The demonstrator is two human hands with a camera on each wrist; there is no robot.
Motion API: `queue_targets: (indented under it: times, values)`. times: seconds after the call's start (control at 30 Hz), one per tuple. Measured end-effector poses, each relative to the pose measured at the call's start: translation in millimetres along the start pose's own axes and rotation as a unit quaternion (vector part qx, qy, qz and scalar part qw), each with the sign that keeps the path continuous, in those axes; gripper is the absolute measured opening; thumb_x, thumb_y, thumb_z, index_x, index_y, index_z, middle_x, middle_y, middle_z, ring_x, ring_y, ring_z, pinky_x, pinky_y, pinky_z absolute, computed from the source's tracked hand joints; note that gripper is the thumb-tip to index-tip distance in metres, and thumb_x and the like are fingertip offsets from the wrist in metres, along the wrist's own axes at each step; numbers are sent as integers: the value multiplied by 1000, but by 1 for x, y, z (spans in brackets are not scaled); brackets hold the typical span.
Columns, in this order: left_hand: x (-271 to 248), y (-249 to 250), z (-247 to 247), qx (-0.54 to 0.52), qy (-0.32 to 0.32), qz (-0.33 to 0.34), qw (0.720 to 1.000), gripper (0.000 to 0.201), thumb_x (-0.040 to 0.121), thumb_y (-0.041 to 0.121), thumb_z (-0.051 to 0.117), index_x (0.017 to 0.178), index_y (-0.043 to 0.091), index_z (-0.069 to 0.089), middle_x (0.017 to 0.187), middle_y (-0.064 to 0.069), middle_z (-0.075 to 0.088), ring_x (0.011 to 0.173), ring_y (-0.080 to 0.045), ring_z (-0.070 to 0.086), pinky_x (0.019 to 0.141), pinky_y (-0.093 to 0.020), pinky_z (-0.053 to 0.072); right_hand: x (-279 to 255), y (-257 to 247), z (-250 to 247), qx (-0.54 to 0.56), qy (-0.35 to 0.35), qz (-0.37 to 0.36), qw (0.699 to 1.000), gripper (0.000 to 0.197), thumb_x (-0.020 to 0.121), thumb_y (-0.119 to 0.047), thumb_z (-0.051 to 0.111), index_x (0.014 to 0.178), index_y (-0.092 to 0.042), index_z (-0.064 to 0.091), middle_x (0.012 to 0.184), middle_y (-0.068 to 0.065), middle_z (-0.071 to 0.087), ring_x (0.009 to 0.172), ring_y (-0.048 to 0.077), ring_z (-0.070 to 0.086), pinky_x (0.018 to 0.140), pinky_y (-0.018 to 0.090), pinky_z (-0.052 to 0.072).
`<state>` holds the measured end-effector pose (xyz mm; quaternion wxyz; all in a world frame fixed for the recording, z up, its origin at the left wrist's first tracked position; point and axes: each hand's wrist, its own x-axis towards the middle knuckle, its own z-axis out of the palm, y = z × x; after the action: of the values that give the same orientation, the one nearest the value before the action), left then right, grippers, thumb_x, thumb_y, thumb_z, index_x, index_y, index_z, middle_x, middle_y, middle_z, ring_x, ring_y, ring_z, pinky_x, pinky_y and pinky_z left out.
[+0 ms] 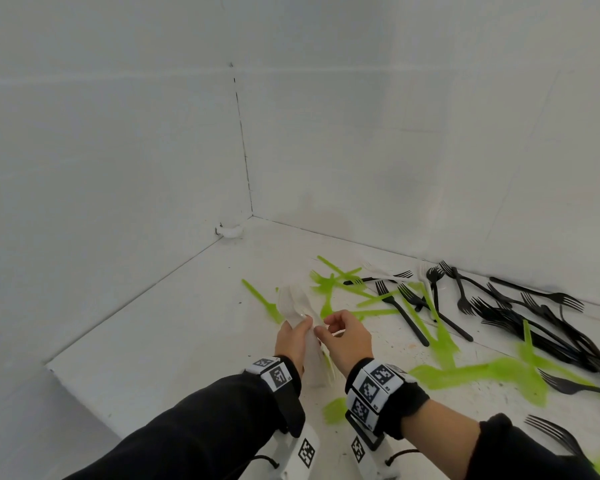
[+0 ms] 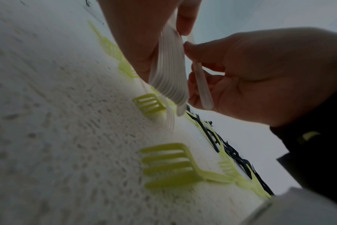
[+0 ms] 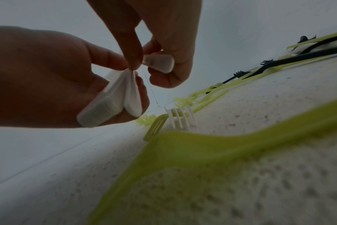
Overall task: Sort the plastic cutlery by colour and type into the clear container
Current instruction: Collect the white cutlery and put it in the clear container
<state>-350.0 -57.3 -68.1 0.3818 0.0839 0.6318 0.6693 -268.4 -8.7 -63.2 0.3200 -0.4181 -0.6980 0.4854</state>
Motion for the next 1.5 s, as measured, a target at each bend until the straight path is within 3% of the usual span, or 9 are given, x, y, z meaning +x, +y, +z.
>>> queue_targets:
  times: [0.13,0.3,0.37,0.53,0.77,0.9,1.27,1.4,1.5]
  values:
    - [0,3,-4,-12,-2,-1,1000,15,95,14,48,109,8,51,73,-13,54,59,-23,53,50,-28,44,3,0,2,-13,15,4,1000,13,86,-16,62,92,-25,55,88,-1,56,82,15,52,68,19,40]
    - [1,6,-5,-5,8,-2,1000,25,94,15,52,115,3,55,94,-15,62,94,-33,61,81,-41,51,1,-3,10,-77,-84,-25,993,20,91,-22,54,108,-20,66,96,-4,55,94,12,51,89,25,43]
    - [1,9,-8,-12,3,-6,1000,24,94,15,53,114,4,56,99,-18,62,90,-33,62,75,-40,53,3,-3,12,-84,-113,-25,990,23,91,-22,53,109,-20,67,99,-2,58,95,16,56,95,32,46]
    - [-1,14,-16,-13,-39,-3,999,17,96,13,50,109,5,56,94,-14,64,81,-27,63,66,-36,53,15,-11,2,-56,-161,-5,985,18,88,-24,61,105,-17,65,96,-3,62,88,12,57,67,14,42]
    - [-1,14,-17,4,-49,-5,999,13,93,11,47,93,15,59,91,-17,64,76,-29,61,75,-42,52,15,-20,5,28,-135,27,990,11,83,-19,68,86,-15,58,76,-1,61,66,14,62,59,25,55]
    - [-1,15,-20,5,-42,4,999,15,93,8,44,101,7,58,85,-18,62,67,-28,57,61,-35,48,15,-23,6,26,-143,23,989,14,82,-11,70,76,-15,58,64,0,60,52,10,58,47,16,49]
    - [-2,20,-23,38,-55,12,998,12,92,16,53,104,12,53,90,-12,61,70,-23,61,52,-29,47,25,-30,2,28,-216,28,975,9,87,-2,58,86,-6,67,66,5,65,52,8,63,62,19,57]
    - [2,21,-27,18,-11,20,1000,10,92,12,55,99,7,50,77,-11,51,59,-23,52,49,-29,44,40,-29,-9,-197,-153,-37,968,26,89,-3,49,103,-12,70,92,3,67,74,13,57,65,14,46]
    - [4,20,-29,6,-4,18,1000,14,92,11,55,103,6,48,78,-11,50,60,-24,53,51,-32,46,43,-29,-17,-421,-269,-56,865,46,88,5,42,118,-22,64,124,6,53,104,17,55,81,21,46]
